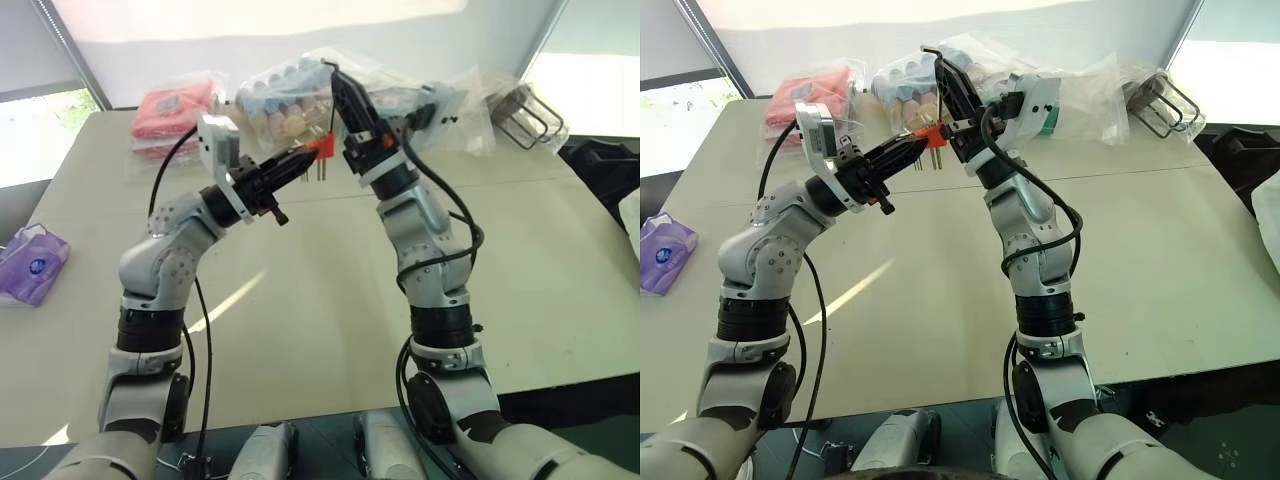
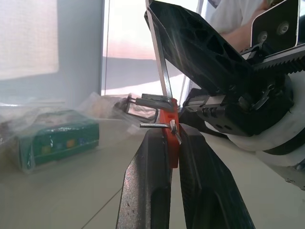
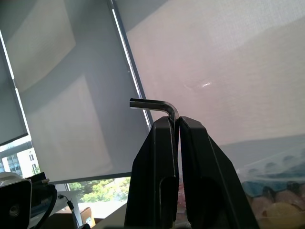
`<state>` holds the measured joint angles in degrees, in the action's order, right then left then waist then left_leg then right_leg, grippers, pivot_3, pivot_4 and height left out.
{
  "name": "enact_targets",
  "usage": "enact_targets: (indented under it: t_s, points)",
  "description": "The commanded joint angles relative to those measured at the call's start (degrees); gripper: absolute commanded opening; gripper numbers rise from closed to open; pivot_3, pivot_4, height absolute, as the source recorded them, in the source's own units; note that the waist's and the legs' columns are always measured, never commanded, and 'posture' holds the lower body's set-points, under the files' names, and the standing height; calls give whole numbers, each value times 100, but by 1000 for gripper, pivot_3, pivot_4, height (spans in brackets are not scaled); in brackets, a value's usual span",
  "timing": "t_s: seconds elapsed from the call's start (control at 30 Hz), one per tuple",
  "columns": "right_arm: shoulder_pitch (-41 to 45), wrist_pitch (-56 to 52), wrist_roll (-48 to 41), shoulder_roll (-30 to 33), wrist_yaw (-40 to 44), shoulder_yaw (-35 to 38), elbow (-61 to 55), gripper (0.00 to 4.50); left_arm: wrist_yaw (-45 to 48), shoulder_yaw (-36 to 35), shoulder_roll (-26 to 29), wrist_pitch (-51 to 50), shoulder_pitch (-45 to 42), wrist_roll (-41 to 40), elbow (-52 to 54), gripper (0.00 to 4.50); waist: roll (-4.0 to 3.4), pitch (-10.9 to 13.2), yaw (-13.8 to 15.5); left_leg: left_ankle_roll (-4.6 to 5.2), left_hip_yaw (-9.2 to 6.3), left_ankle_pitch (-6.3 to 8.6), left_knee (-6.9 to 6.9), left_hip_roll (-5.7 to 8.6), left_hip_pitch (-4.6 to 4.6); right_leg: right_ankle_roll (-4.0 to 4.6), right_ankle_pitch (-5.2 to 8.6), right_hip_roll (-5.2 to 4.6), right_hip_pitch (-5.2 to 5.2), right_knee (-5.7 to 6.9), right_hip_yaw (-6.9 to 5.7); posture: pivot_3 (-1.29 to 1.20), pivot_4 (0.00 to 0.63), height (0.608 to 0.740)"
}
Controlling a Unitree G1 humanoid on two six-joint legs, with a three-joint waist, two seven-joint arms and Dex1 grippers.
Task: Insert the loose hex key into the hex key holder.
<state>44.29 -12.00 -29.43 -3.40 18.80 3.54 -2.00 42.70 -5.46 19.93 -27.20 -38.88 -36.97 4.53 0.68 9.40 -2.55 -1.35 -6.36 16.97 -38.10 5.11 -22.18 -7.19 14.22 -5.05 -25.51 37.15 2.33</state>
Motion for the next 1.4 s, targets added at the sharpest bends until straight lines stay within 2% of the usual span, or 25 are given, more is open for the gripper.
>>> enact_targets:
  t_s: [0.03,0.9,1.4]
  points:
    - [28,139,42,-12,5,-17,-135,77,2,-143,4,53,-171,-114,94,0,0,0,0,0,0,0,0,0,0,0,0,0,0,0,0,0,150,740]
    - [-164,614,560,90,347,-414,-212,77,-41,-204,-24,-218,-228,-427,190,0,0,0,0,0,0,0,0,0,0,0,0,0,0,0,0,0,150,740]
    - [-211,478,401,47,381,-387,-387,77,-58,-278,-39,-108,-297,-394,79,0,0,0,0,0,0,0,-1,0,0,0,0,0,0,1,0,0,150,740]
